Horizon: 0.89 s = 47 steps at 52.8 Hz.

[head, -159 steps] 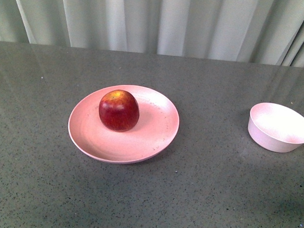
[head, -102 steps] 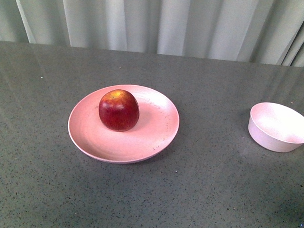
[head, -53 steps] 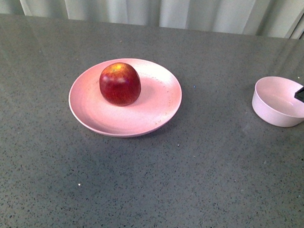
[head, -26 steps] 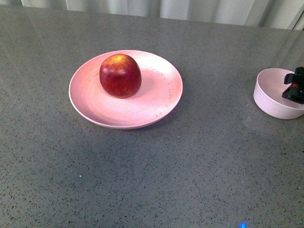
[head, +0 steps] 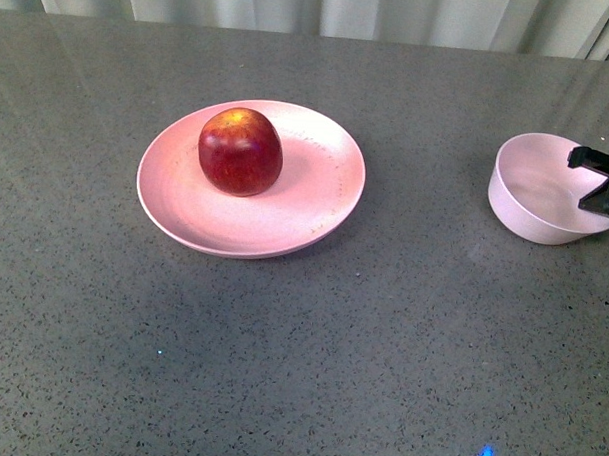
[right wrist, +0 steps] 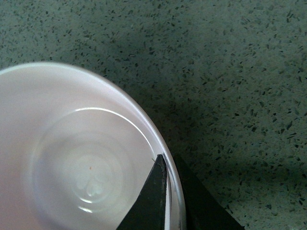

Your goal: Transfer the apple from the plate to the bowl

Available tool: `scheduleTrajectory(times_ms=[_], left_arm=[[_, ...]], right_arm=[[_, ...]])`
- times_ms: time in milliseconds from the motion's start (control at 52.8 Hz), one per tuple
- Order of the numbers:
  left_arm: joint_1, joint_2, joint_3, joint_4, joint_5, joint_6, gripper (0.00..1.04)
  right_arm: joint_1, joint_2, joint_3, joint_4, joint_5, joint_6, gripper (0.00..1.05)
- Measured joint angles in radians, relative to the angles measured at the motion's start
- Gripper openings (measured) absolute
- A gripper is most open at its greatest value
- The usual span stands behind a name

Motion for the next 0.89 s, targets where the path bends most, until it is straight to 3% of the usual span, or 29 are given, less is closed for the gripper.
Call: scheduleTrajectory(times_ms=[493,891], left_arm=[[0.0,0.0,0.0,0.0,0.0,0.0,0.96],[0.0,0.0,0.0,0.0,0.0,0.0,0.96]], right_arm=[[0.209,0.01,0.085,-0.069,0.013,0.047,0.02],[0.208,0.043,0.09,-0.103,0.022,0.043,0.02]])
